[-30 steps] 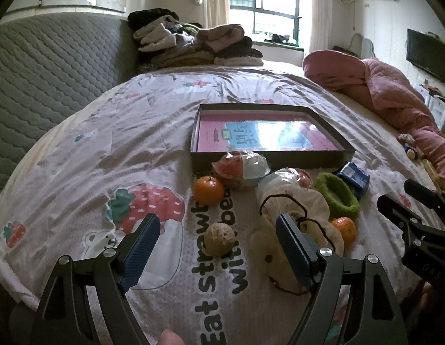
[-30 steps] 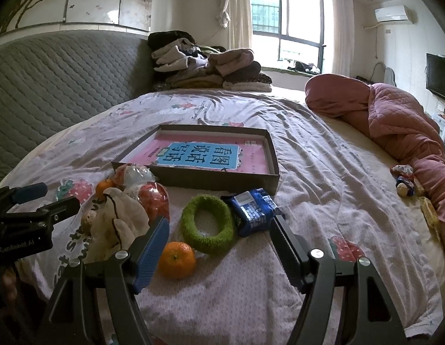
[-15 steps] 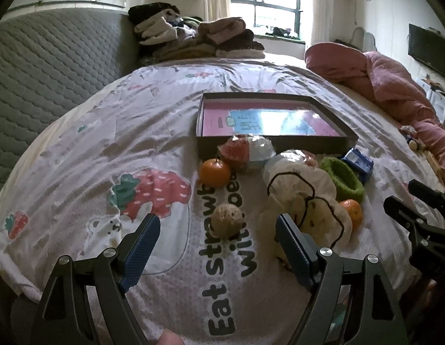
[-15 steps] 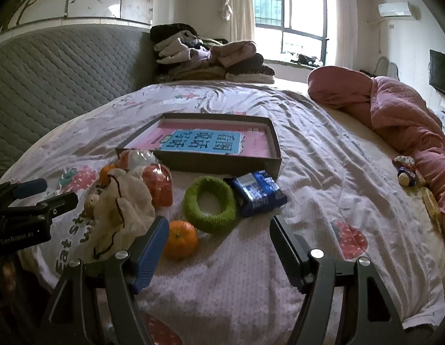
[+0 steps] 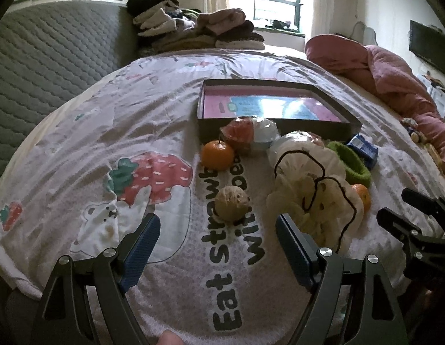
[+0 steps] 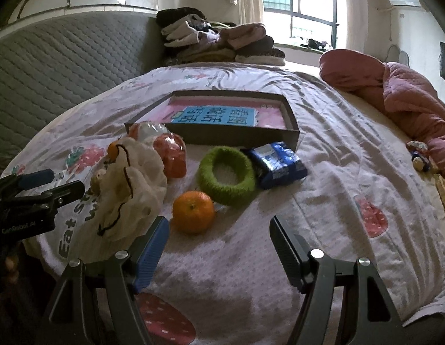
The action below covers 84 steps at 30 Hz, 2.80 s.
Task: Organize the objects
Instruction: 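Move the left tool toward the walnut while the right tool approaches the mandarin orange, then close the left tool on the walnut while the right tool closes on the orange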
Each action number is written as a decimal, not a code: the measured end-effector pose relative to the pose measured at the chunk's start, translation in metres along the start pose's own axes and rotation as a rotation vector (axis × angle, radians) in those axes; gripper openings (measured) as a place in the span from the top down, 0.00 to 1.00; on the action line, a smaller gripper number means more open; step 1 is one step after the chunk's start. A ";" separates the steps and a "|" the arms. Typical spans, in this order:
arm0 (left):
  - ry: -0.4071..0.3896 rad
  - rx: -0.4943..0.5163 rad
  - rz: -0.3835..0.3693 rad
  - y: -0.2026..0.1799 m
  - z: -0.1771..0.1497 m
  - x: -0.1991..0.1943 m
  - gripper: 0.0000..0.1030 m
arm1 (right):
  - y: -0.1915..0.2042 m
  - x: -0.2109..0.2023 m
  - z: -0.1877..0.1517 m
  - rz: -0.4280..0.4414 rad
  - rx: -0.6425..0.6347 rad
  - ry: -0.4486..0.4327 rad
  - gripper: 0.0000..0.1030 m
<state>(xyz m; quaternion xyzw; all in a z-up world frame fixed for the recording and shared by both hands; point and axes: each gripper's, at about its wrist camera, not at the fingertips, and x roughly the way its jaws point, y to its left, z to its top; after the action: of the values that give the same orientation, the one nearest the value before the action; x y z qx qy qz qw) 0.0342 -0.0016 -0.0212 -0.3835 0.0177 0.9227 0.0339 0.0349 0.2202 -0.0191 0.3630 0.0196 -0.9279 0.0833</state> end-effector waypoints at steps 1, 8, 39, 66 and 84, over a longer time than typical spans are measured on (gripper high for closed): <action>0.005 0.000 -0.002 0.000 0.000 0.002 0.19 | 0.000 0.001 0.000 0.000 0.002 0.003 0.30; 0.022 -0.028 0.007 0.008 -0.002 0.020 0.19 | -0.003 0.008 -0.001 -0.008 0.026 0.005 0.30; 0.030 0.005 -0.005 -0.002 0.013 0.066 0.48 | 0.019 0.048 0.001 0.016 -0.011 0.025 0.51; -0.026 -0.005 -0.027 0.002 0.014 0.040 0.68 | 0.015 0.028 0.007 0.020 -0.029 -0.027 0.61; -0.123 0.005 -0.023 -0.005 0.024 -0.004 0.68 | 0.011 0.004 0.020 -0.004 -0.035 -0.107 0.61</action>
<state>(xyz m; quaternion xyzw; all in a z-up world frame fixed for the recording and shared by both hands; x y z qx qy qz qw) 0.0201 0.0048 -0.0016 -0.3262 0.0135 0.9441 0.0463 0.0202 0.2065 -0.0067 0.3115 0.0319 -0.9456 0.0886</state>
